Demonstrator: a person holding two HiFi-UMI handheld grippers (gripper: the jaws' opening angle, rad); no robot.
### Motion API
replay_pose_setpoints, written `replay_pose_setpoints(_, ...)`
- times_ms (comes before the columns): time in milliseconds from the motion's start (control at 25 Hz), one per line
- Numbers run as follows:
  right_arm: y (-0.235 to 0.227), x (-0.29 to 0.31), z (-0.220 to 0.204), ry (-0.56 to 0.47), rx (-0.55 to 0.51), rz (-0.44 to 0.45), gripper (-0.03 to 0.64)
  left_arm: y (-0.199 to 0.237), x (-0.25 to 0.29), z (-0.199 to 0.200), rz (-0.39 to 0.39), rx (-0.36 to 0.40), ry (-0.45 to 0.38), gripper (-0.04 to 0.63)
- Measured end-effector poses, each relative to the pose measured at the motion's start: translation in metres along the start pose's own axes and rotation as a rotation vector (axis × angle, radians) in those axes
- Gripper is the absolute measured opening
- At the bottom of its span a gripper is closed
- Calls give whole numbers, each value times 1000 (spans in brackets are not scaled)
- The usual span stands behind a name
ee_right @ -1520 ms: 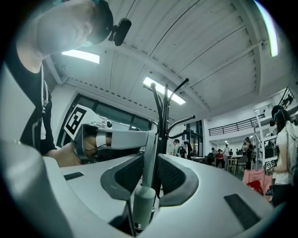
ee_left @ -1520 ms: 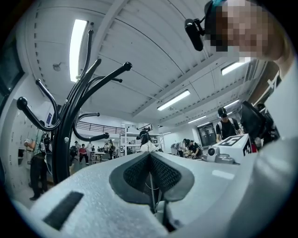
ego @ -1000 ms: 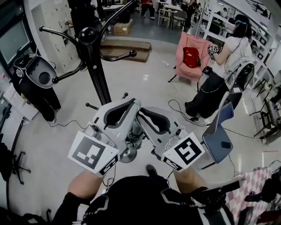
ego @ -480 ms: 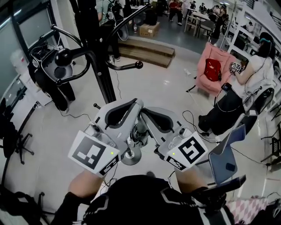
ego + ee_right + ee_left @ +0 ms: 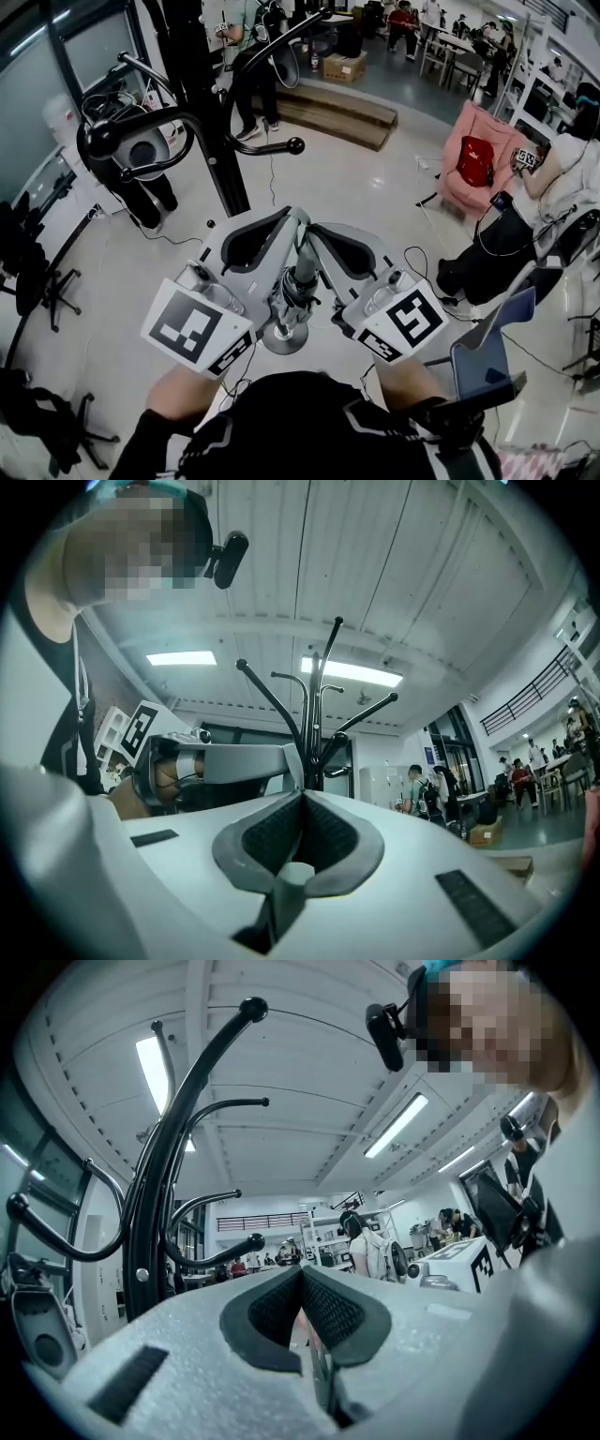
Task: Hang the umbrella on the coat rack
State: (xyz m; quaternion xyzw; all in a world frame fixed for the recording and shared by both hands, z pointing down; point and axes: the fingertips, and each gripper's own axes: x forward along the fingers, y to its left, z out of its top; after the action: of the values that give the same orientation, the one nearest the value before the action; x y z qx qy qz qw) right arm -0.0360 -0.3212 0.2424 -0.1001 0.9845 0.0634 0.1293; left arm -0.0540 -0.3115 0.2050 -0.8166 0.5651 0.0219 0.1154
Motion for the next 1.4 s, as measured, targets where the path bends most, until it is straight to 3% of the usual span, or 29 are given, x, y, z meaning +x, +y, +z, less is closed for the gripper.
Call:
replay_pose_setpoints(440, -31, 15, 19, -75, 0, 38, 9, 10, 24, 19, 90, 98, 3, 11)
replay_pose_setpoints(960, -51, 39, 36, -108, -13, 72, 9, 35, 36, 35, 217, 137, 25, 11)
replay_pose_setpoints(1400, -65, 47, 34, -119, -11, 70, 9, 49, 48, 37, 261, 185, 31, 11)
